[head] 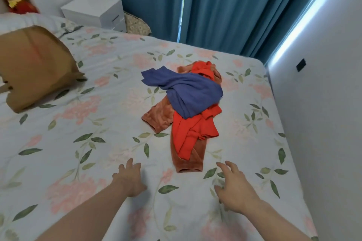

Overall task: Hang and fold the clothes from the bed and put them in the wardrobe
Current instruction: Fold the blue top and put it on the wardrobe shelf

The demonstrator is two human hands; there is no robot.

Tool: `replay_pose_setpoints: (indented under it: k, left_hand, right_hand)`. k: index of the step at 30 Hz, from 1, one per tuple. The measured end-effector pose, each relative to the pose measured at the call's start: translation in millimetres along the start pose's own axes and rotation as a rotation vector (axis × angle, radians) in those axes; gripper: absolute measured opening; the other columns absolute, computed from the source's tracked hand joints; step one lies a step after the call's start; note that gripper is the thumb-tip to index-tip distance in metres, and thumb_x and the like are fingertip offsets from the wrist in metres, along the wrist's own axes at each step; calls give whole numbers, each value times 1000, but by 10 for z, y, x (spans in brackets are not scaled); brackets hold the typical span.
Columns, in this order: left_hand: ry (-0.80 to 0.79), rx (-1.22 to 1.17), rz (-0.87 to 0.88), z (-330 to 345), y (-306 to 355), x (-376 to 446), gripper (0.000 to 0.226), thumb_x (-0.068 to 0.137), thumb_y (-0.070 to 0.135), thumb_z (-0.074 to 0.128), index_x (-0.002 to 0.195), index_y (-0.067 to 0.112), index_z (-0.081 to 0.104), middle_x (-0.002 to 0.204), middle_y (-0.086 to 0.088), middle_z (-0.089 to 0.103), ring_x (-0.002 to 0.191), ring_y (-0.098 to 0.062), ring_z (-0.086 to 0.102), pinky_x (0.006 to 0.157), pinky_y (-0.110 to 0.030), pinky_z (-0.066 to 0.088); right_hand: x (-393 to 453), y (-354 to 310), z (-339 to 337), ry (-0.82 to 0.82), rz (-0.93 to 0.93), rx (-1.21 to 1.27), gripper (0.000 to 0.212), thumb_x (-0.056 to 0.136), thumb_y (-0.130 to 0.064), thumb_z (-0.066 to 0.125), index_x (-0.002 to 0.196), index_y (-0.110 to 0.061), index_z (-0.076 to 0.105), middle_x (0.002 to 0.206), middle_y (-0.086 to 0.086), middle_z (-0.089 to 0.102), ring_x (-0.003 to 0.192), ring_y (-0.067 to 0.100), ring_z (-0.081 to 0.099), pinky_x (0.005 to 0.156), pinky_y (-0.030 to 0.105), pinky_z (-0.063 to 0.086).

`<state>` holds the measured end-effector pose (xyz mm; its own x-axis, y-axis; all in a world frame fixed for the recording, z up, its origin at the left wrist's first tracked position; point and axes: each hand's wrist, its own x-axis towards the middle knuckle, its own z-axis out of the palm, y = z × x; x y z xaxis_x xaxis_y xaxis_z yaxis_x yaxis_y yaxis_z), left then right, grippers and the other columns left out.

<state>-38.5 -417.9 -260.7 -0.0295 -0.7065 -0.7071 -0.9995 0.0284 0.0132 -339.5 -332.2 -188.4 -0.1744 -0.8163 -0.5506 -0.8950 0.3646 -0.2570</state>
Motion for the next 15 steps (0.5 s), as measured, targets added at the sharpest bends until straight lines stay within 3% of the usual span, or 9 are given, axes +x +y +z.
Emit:
replay_pose_setpoints:
  k: [3, 6, 9, 15]
  left_hand:
    - [-55, -93, -59, 335, 115, 647, 143, 59, 85, 69, 159, 23, -12, 166, -8, -22, 152, -47, -6, 117, -66, 19]
    - [-130, -113, -97, 702, 200, 1006, 175, 37, 91, 73, 138, 20, -51, 141, -15, -60, 135, -55, -42, 110, -76, -6]
    - [-122, -163, -112, 909, 220, 1235, 183, 25, 91, 74, 123, 16, -62, 124, -17, -71, 122, -54, -54, 103, -77, -18]
    - [-159, -196, -108, 1000, 175, 1346, 185, 22, 93, 72, 124, 16, -62, 127, -17, -69, 121, -53, -56, 107, -78, -18]
  right_hand:
    - [660, 20, 262, 56, -50, 10, 72, 96, -34, 57, 159, -28, 22, 166, 0, 15, 146, 25, 30, 115, 37, 37]
    - [1287, -94, 386, 169, -137, 59, 70, 94, -34, 63, 156, -28, 30, 159, 0, 28, 139, 27, 39, 112, 39, 40]
    - [1967, -283, 416, 257, -218, 83, 71, 90, -32, 67, 154, -25, 36, 154, 4, 34, 134, 30, 44, 111, 40, 40]
    - [3041, -814, 395, 300, -193, 195, 84, 94, -35, 66, 161, -19, 18, 159, 10, 26, 134, 34, 48, 104, 43, 44]
